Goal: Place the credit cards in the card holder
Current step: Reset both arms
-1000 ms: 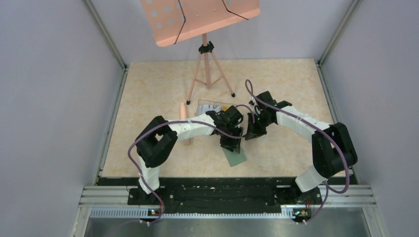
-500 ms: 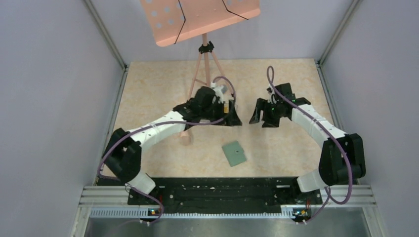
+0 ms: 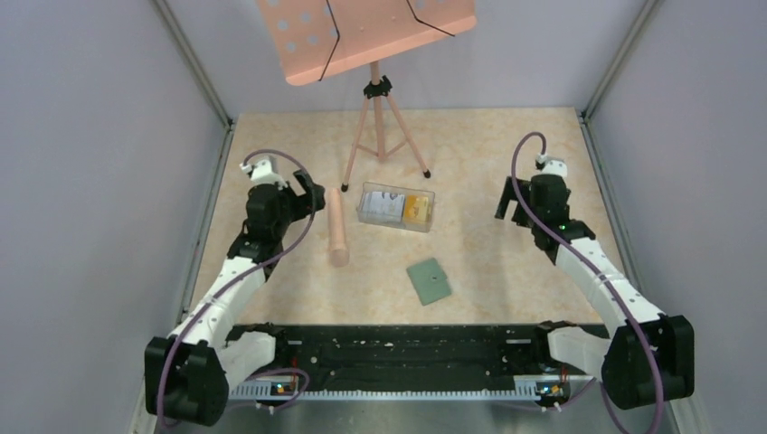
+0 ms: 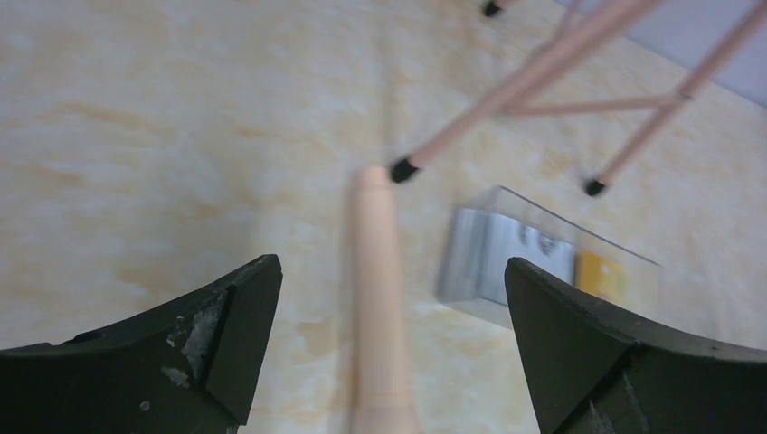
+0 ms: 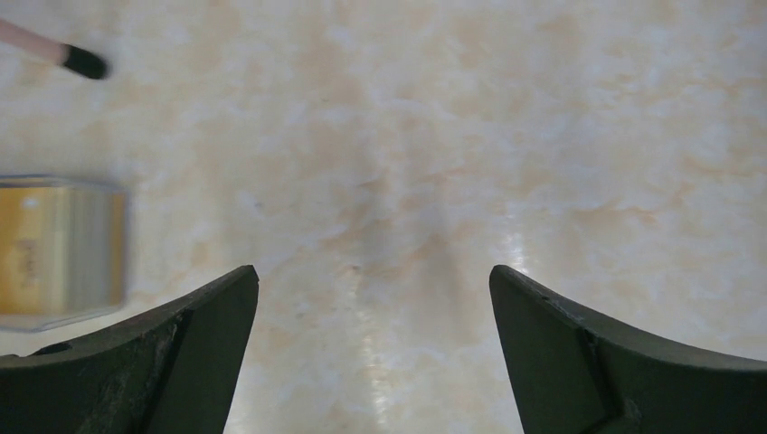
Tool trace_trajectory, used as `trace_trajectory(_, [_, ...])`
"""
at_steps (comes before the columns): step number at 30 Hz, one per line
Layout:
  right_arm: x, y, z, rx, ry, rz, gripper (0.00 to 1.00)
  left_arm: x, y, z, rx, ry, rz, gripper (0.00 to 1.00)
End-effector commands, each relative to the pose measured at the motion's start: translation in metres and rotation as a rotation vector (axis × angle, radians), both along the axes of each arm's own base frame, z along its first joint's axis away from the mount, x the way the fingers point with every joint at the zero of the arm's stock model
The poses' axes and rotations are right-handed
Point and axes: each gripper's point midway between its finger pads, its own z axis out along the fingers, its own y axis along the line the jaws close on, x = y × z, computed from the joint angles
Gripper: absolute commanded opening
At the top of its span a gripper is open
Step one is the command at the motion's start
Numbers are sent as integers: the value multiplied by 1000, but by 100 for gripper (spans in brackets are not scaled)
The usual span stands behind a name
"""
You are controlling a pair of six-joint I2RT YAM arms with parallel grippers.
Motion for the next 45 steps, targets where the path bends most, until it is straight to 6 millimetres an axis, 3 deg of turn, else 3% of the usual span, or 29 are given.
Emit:
trace_trajectory(1, [5,-69,-9,-231,-189,-274,99,7,83,-3,214,-111,255,99])
trace_trajectory(5, [0,-101,-8,-280,-371,-450,99,12,118,-44,281,-15,288,99])
trace_trajectory(12, [18,-93,-36,-235,-438,-294,98,30,116,-72,416,-156,191,99])
trace_trajectory(18, [34,-95,-40,-167,-518,-229,99,46,123,-80,460,-183,166,99])
trace_trajectory(21, [53,-73,-47,-190,-481,-77,99,43,125,-82,450,-202,171,99])
trace_trajectory(25, [38,-65,-40,-182,-600,-36,99,36,127,-86,448,-204,195,99])
trace_trajectory(26, [39,-65,-47,-185,-562,-32,99,35,124,-83,458,-241,179,99])
trace_trajectory(28, [38,-66,-44,-189,-580,-37,99,36,123,-80,465,-279,176,99])
trace_trajectory(45, [38,-62,-45,-196,-569,-19,99,37,125,-86,459,-223,178,99])
